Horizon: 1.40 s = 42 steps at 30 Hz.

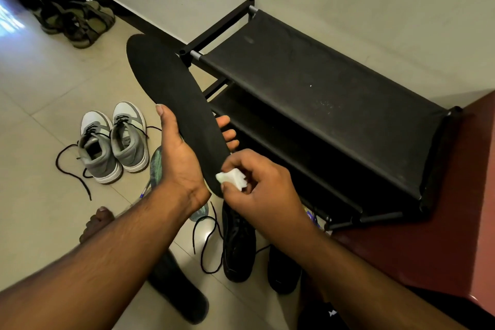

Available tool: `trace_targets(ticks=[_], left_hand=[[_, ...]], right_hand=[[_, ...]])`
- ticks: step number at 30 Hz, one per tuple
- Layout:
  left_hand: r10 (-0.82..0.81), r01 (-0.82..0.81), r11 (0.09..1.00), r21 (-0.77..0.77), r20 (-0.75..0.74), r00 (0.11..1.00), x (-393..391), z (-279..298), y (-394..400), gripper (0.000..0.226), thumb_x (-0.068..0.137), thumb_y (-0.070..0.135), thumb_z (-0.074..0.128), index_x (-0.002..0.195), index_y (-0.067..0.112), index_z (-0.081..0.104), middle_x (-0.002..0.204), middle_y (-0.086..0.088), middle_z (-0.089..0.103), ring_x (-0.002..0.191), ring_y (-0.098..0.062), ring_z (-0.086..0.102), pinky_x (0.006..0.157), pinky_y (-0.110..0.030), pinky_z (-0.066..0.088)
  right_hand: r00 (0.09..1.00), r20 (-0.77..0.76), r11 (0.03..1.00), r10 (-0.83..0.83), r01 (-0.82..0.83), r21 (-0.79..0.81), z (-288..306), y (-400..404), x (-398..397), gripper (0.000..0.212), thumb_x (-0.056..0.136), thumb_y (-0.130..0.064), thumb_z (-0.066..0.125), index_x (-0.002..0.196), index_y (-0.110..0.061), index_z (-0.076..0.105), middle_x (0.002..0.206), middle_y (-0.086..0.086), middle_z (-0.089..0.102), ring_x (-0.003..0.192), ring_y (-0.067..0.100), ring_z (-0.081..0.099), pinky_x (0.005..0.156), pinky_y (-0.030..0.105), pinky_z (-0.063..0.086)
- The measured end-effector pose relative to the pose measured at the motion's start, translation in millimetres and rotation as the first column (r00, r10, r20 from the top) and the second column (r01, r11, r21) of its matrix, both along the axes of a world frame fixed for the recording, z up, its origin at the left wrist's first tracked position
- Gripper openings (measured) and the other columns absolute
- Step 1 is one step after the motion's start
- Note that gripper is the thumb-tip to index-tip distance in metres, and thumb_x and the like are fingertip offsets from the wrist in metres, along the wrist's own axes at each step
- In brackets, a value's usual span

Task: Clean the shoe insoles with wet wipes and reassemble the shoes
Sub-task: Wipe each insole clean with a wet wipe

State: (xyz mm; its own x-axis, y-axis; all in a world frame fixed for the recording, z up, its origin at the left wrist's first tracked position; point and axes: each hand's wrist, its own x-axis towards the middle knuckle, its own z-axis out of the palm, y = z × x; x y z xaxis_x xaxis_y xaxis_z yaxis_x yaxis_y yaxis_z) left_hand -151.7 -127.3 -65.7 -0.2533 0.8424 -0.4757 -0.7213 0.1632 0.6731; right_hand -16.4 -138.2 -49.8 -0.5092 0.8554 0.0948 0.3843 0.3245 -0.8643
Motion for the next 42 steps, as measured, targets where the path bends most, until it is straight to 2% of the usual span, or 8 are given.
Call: trace_targets(ticks=[7, 13, 18, 24, 29, 35, 39, 42], left_hand=[[-0.044, 0.043, 0.999, -0.008, -0.046, 0.998, 2, -2, -2, 0.104, 0.084, 0.086, 0.019, 0.121, 0.003, 0.068, 0.107, -0.016, 0.07, 0.092, -0.024, 0.068, 0.085, -0.039, 0.054], [-0.069, 0.069, 0.998, 0.012, -0.002, 0.998, 3, -4, -4, 0.102, 0.082, 0.087, 0.024, 0.109, 0.003, 0.072, 0.093, -0.015, 0.07, 0.083, -0.024, 0.067, 0.084, -0.04, 0.051], [-0.087, 0.086, 0.996, 0.032, 0.015, 0.996, 5, -2, -3, 0.103, 0.082, 0.087, 0.024, 0.111, 0.0, 0.071, 0.086, -0.015, 0.068, 0.081, -0.023, 0.066, 0.084, -0.038, 0.053], [-0.083, 0.083, 0.996, 0.043, -0.002, 0.997, 3, -2, -3, 0.104, 0.081, 0.087, 0.025, 0.113, -0.001, 0.07, 0.09, -0.016, 0.068, 0.082, -0.025, 0.066, 0.083, -0.04, 0.053], [-0.097, 0.097, 0.994, 0.043, -0.018, 0.995, 6, 0, -5, 0.1, 0.086, 0.083, 0.022, 0.112, 0.0, 0.071, 0.09, -0.016, 0.069, 0.083, -0.024, 0.067, 0.082, -0.037, 0.055], [-0.068, 0.069, 0.996, 0.049, -0.029, 0.997, 10, 2, -4, 0.087, 0.087, 0.081, 0.023, 0.085, 0.015, 0.08, 0.096, -0.015, 0.071, 0.082, -0.025, 0.065, 0.087, -0.044, 0.052], [-0.107, 0.107, 0.993, 0.041, -0.007, 0.994, 7, -2, -5, 0.094, 0.087, 0.082, 0.023, 0.095, 0.008, 0.078, 0.094, -0.016, 0.071, 0.084, -0.025, 0.066, 0.09, -0.044, 0.052], [-0.118, 0.118, 0.992, 0.033, -0.011, 0.993, 5, -3, -4, 0.099, 0.084, 0.085, 0.024, 0.109, 0.002, 0.073, 0.095, -0.017, 0.07, 0.087, -0.026, 0.066, 0.088, -0.043, 0.052]], right_hand=[[0.989, 0.104, 0.989, -0.104, 0.114, -0.097, -5, 9, 7, 0.013, 0.083, -0.006, 0.068, 0.092, -0.015, 0.064, 0.087, -0.007, 0.057, 0.068, 0.001, 0.053, 0.055, 0.009, 0.042], [0.997, -0.033, 0.998, 0.065, -0.064, 0.019, 1, -2, 0, 0.011, 0.079, -0.003, 0.07, 0.086, -0.011, 0.066, 0.082, -0.002, 0.063, 0.075, 0.009, 0.057, 0.061, 0.014, 0.046], [0.982, 0.096, 0.978, -0.163, 0.174, -0.116, -9, 16, 10, 0.012, 0.08, -0.007, 0.07, 0.087, -0.016, 0.067, 0.087, -0.006, 0.063, 0.075, 0.003, 0.058, 0.06, 0.009, 0.045], [0.996, -0.084, 0.984, 0.028, -0.042, -0.17, 1, 2, 2, 0.012, 0.079, -0.005, 0.072, 0.086, -0.014, 0.069, 0.08, -0.005, 0.066, 0.069, 0.002, 0.059, 0.06, 0.013, 0.046], [0.977, 0.082, 0.937, -0.196, 0.212, -0.279, -6, 15, 9, 0.013, 0.079, -0.008, 0.071, 0.084, -0.02, 0.069, 0.078, -0.004, 0.066, 0.071, 0.011, 0.064, 0.061, 0.029, 0.057], [0.974, -0.217, 0.86, -0.06, -0.06, -0.506, 3, 1, -1, 0.016, 0.079, 0.002, 0.071, 0.081, -0.013, 0.067, 0.072, 0.004, 0.066, 0.063, 0.012, 0.063, 0.06, 0.025, 0.052], [0.973, 0.014, 0.859, -0.232, 0.211, -0.466, -7, 14, 7, 0.012, 0.079, -0.005, 0.072, 0.081, -0.017, 0.068, 0.072, 0.003, 0.067, 0.063, 0.015, 0.065, 0.057, 0.027, 0.054], [0.981, -0.011, 0.871, -0.195, 0.169, -0.46, -8, 13, 7, 0.013, 0.079, -0.006, 0.072, 0.08, -0.018, 0.067, 0.074, 0.002, 0.067, 0.066, 0.016, 0.066, 0.058, 0.028, 0.055]])
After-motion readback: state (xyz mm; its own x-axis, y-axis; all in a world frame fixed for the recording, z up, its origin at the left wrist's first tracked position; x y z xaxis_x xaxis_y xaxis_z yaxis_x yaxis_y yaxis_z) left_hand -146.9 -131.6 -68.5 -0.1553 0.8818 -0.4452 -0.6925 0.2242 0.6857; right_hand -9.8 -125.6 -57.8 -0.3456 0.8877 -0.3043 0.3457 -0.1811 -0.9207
